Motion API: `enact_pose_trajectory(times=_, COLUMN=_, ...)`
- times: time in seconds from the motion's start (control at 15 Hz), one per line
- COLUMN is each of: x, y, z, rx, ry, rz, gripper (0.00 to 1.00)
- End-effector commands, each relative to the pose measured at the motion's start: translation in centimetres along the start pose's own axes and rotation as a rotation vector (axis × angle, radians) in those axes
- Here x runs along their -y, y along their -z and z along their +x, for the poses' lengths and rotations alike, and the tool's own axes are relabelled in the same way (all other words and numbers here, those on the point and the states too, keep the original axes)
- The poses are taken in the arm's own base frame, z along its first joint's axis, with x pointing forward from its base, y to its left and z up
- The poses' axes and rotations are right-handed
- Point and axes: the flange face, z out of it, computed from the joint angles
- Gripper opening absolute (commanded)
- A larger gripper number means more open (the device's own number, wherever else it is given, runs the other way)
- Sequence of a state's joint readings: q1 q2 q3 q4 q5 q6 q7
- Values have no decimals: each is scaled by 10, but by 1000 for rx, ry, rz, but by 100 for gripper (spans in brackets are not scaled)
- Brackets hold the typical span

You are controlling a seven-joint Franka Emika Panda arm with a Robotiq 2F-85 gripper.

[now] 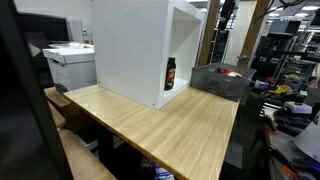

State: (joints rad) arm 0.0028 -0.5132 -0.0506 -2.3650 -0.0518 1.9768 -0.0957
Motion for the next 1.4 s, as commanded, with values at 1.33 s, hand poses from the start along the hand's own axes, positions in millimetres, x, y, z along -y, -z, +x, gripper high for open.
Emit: enact_pose_trajectory(times=1.33, x=-187, y=-26, z=-26, rx=-99, ry=-94, rz=-84, gripper=100)
